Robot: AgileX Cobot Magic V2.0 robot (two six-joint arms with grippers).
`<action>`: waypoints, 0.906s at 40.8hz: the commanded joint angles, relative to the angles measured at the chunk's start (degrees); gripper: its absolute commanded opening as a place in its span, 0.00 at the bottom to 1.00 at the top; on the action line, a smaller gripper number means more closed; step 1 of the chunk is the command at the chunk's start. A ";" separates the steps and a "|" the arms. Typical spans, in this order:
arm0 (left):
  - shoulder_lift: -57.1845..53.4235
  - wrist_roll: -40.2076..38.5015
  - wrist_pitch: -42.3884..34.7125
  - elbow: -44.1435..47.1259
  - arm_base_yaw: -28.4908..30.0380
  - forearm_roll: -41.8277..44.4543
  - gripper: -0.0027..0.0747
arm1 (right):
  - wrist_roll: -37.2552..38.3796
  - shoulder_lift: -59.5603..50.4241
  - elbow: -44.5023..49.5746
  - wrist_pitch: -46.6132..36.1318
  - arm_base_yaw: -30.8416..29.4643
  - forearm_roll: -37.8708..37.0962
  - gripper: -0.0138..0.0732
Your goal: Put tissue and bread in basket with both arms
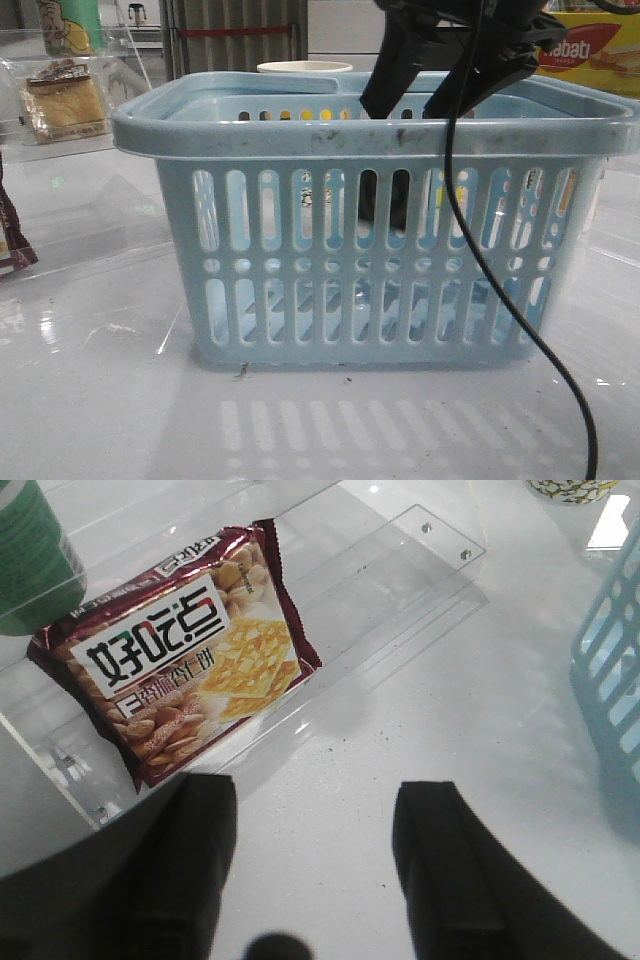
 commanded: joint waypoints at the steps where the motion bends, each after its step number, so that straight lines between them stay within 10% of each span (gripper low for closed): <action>1: -0.27 -0.15 -4.11 -1.65 -0.39 0.05 0.58 | -1.72 -4.65 -1.47 -2.46 0.16 1.46 0.84; 29: -0.16 -0.15 -4.94 -1.65 -0.39 -0.24 0.59 | -7.63 -44.21 24.33 -7.32 0.29 -1.96 0.84; 37: 3.26 -0.25 -7.28 -4.00 -0.39 -1.87 0.76 | -7.63 -47.98 27.92 -6.76 0.29 -1.60 0.84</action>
